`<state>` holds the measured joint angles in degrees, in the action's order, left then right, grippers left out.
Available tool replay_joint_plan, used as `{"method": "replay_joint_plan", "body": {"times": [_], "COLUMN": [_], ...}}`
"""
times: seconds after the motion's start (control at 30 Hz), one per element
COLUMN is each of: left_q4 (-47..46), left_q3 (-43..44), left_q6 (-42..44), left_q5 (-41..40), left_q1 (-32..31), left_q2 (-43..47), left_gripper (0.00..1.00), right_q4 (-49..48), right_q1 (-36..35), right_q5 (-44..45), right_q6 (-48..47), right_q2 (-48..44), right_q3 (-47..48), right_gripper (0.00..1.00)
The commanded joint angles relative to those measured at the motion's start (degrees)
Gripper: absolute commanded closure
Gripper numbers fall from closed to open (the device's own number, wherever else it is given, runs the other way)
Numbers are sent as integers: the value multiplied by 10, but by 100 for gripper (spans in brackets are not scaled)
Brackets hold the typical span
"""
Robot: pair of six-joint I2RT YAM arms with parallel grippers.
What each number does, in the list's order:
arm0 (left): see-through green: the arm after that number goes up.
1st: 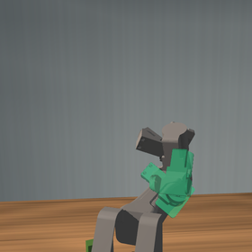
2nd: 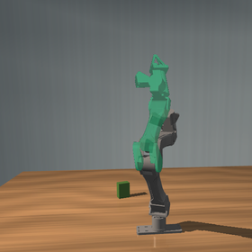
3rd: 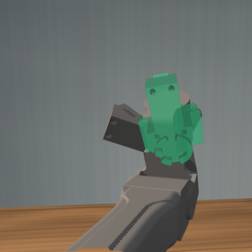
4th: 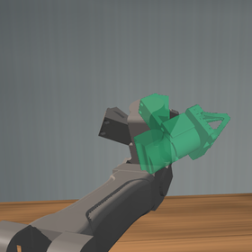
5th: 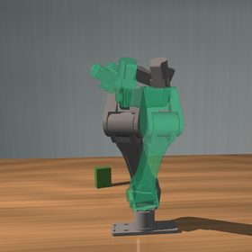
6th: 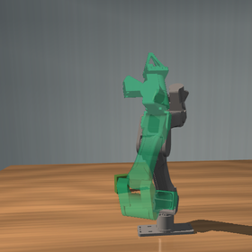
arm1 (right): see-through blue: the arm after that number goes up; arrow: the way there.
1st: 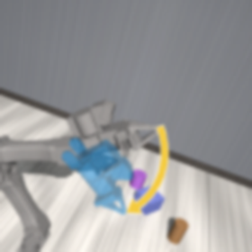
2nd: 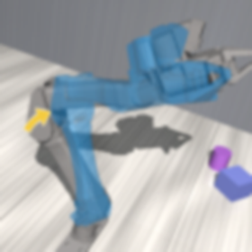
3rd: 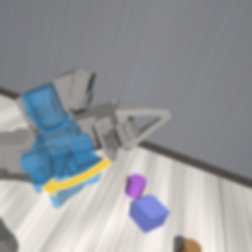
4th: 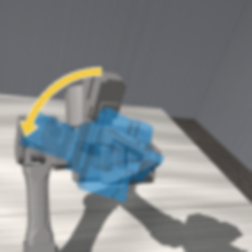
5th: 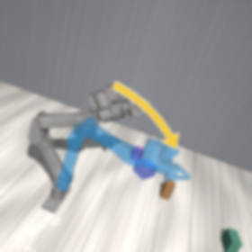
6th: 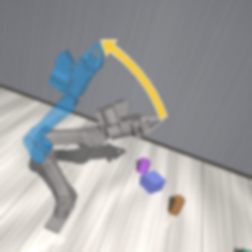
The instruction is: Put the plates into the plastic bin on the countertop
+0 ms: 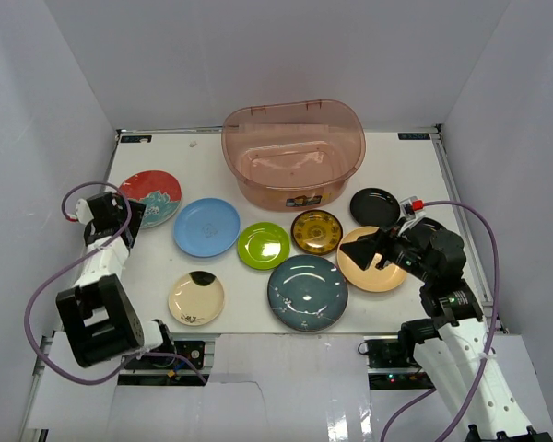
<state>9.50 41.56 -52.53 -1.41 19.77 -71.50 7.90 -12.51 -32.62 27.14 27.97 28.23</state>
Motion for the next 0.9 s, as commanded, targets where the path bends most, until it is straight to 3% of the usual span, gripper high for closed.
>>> {"method": "replay_joint_plan", "body": {"times": [0.0, 0.17, 0.3, 0.53, 0.67, 0.7, 0.73, 0.77, 0.87], "left_q4": [-38, -145, -178, -239, -258, -263, -273, -280, -294], "left_q3": [-20, -44, -22, -17, -20, -22, -26, -32, -38], "left_q6": [-7, -12, -16, -40, -44, -46, -49, -53, -56], "left_q5": [-30, 40, 89, 118, 124, 126, 130, 139, 159], "left_q1": [21, 68, 75, 77, 80, 83, 89, 91, 103], "left_q2": [-42, -119, -199, -285, -315, -318, -318, -315, -293], "left_gripper": [16, 19, 23, 44, 70, 88, 95, 100, 100], "right_q4": [-25, -25, -33, -40, -61, -68, -70, -72, -72], "right_q1": [-4, -7, -8, -9, -11, -12, -12, -14, -15], "right_q5": [-11, -16, -28, -9, -10, -13, -15, -17, -17], "right_q6": [-17, -20, -4, 8, 28, 36, 39, 41, 47], "right_q2": [-5, -2, -5, -9, -1, 1, 4, 5, 10], "right_q3": [-8, -16, -23, -35, -44, -43, -41, -35, -27], "right_gripper": [15, 17, 17, 18, 19, 19, 19, 19, 19]}}
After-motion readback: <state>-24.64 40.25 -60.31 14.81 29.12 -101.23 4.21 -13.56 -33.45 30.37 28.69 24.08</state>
